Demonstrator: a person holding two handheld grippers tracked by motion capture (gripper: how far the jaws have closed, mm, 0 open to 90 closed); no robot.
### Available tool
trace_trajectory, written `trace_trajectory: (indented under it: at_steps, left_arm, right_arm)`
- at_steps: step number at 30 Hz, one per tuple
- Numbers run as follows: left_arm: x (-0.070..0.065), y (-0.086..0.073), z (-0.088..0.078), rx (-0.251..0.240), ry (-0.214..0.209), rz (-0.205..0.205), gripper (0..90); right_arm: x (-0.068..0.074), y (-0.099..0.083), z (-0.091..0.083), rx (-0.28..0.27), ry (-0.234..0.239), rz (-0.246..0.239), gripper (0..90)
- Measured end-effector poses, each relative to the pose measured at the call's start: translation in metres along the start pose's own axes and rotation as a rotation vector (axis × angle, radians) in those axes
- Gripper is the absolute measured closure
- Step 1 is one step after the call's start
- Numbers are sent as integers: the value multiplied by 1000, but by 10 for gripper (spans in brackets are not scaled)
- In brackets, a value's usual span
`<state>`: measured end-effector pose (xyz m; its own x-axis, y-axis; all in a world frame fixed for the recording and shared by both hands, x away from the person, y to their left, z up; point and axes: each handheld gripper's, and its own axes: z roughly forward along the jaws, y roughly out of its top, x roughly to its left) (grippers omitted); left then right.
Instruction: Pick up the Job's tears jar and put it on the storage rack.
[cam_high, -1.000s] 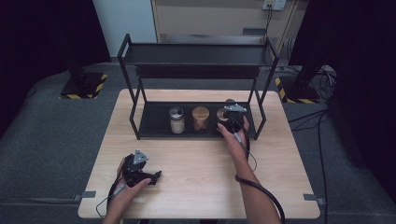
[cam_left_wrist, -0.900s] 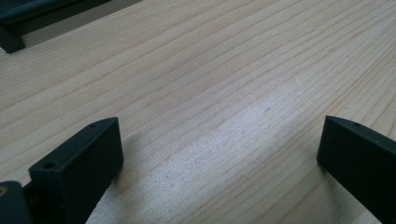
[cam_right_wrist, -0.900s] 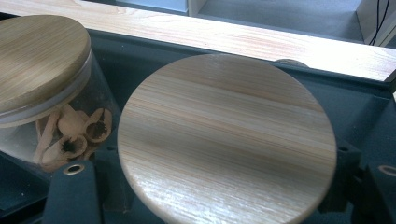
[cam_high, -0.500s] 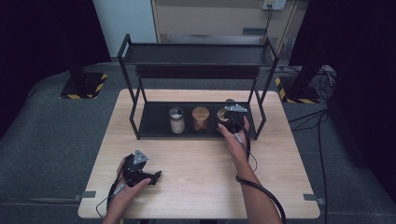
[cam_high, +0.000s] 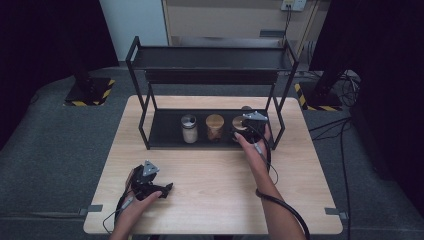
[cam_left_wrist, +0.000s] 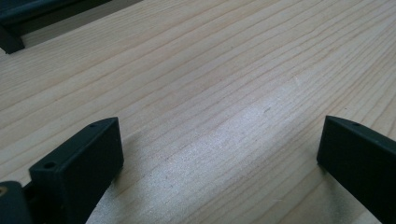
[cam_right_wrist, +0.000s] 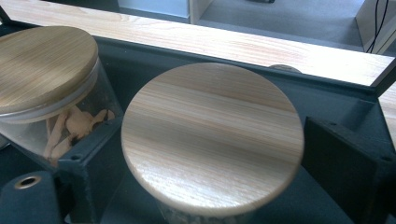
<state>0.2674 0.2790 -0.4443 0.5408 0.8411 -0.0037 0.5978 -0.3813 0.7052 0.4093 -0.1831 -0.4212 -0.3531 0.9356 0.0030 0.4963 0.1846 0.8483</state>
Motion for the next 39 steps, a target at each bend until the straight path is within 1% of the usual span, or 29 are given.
trace_trajectory:
  at_steps: [7,14,18,23,24,26,31,33,35,39]
  left_arm:
    - [0,0,0,0,0,0,0]
    - [0,0,0,0,0,0,0]
    - [0,0,0,0,0,0,0]
    - [0,0,0,0,0,0,0]
    - [0,0,0,0,0,0,0]
    - [0,0,0,0,0,0,0]
    - [0,0,0,0,0,0,0]
    - [0,0,0,0,0,0,0]
    - [0,0,0,0,0,-1,0]
    - [0,0,0,0,0,-1,0]
  right_arm:
    - [-1,-1,-4,-5,-1,-7,77]
    - [-1,-2,-9,-8,7,-15,53]
    - [-2,-3,-13,-8,9,-11,42]
    - [-2,-3,-19,-7,12,-18,41]
    - [-3,-3,-20,-7,15,-26,41]
    - [-2,-2,-21,-2,15,-36,41]
    - [-2,-2,-26,8,19,-43,38]
    - [-2,-2,-28,9,19,-39,37]
    - [-2,-3,-30,3,18,-45,36]
    - [-1,-4,-34,9,27,-36,36]
